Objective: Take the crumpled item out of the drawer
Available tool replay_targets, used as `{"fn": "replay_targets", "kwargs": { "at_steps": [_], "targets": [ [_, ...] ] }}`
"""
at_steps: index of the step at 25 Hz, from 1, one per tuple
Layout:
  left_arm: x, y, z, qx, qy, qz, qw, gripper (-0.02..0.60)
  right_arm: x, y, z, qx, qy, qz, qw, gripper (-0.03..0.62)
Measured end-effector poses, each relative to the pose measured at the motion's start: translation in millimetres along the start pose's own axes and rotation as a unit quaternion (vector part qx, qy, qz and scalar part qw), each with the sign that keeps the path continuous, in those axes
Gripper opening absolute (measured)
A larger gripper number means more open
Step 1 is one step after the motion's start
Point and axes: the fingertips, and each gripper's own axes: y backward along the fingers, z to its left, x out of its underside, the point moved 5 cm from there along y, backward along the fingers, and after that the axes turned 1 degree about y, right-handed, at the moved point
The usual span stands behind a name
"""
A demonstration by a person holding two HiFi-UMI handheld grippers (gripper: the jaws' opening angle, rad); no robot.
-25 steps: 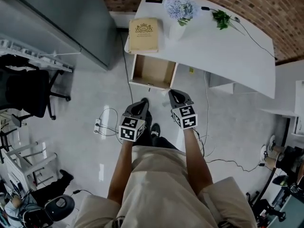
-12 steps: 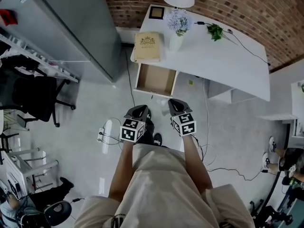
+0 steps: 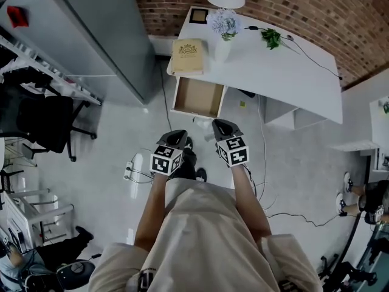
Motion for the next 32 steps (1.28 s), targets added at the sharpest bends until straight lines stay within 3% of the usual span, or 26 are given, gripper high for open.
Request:
{"fn": "replay_targets", "kwargs": {
  "at_steps": [32],
  "targets": [
    [23, 16, -24, 0.017, 0.002, 0.003, 0.9998, 0.015, 19, 12, 16, -0.002, -0.024, -0.002, 1.000, 0.032]
  ]
}}
